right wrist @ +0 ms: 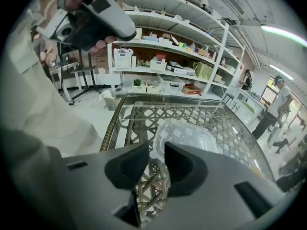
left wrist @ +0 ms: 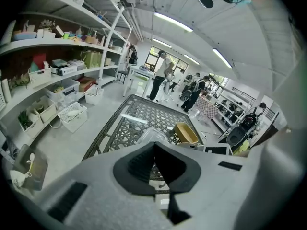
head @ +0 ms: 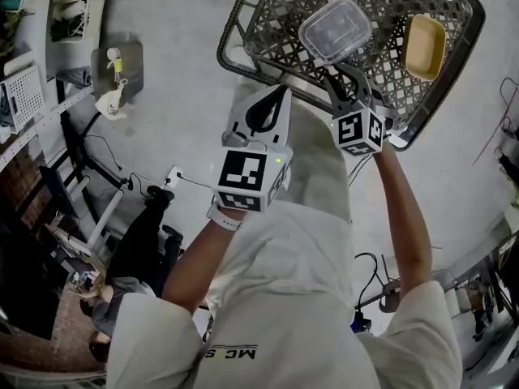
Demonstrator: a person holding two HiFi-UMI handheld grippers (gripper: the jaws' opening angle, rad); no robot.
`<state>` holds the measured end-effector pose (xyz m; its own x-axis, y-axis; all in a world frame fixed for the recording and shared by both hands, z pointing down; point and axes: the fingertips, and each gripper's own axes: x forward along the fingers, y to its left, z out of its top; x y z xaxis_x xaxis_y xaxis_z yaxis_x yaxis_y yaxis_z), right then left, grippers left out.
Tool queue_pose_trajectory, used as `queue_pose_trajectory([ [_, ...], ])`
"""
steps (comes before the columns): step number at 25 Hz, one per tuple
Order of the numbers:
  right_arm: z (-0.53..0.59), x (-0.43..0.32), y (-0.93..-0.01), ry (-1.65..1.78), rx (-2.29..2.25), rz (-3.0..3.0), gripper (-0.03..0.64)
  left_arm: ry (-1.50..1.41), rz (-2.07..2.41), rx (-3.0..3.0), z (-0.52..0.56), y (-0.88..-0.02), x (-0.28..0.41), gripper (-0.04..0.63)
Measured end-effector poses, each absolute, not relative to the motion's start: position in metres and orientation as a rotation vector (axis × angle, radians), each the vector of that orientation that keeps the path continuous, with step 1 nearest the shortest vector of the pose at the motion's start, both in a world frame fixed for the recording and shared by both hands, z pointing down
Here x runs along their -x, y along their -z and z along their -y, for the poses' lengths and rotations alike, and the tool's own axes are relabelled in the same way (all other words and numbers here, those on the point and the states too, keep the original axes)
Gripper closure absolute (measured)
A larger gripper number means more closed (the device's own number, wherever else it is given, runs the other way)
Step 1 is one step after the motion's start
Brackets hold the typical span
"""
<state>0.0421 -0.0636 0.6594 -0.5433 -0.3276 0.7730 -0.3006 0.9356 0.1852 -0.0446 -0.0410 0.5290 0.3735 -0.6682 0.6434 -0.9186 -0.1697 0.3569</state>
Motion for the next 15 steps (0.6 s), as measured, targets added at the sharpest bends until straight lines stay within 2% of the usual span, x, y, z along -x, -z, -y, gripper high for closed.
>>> queue_pose_trajectory([
  [15,0.062,-0.037,-0.695,0.133,-0.256,2.094,0.488,-0.438,1.355,-1.888,0.034,-0.539,0.046,0.574],
])
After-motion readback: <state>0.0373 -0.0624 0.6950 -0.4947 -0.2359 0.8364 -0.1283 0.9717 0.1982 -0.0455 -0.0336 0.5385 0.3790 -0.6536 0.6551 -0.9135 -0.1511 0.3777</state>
